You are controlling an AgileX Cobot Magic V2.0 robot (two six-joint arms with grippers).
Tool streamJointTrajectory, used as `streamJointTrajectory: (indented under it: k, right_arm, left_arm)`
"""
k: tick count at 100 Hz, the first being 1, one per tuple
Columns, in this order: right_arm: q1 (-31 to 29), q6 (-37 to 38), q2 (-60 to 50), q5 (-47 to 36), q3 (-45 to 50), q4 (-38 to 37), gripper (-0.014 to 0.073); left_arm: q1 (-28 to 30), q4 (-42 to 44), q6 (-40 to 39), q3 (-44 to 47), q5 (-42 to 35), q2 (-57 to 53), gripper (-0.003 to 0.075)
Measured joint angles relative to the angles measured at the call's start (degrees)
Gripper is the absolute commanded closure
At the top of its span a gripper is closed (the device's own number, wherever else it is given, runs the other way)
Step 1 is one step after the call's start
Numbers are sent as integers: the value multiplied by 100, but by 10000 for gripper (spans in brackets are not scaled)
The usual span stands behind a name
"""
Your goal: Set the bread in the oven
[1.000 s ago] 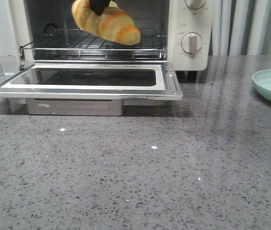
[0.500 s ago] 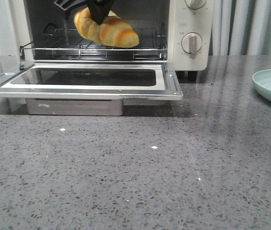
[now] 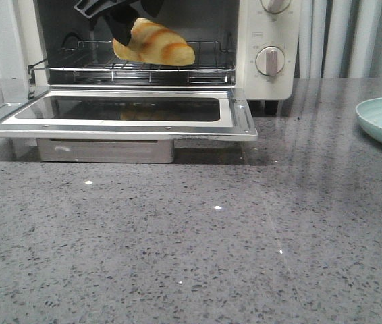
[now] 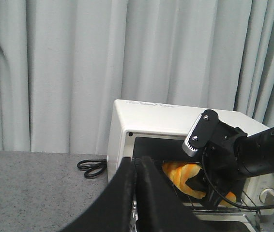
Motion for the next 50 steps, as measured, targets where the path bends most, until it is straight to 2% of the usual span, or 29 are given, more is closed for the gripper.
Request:
streamJointTrajectory:
  k: [21, 50]
  right_arm:
    - [33, 0, 13, 176, -106, 10, 169]
    - [373, 0, 21, 657, -808, 33, 169]
  left_arm:
    - [0, 0, 105, 0, 43, -166, 742]
    - [0, 0, 105, -9, 376, -632, 742]
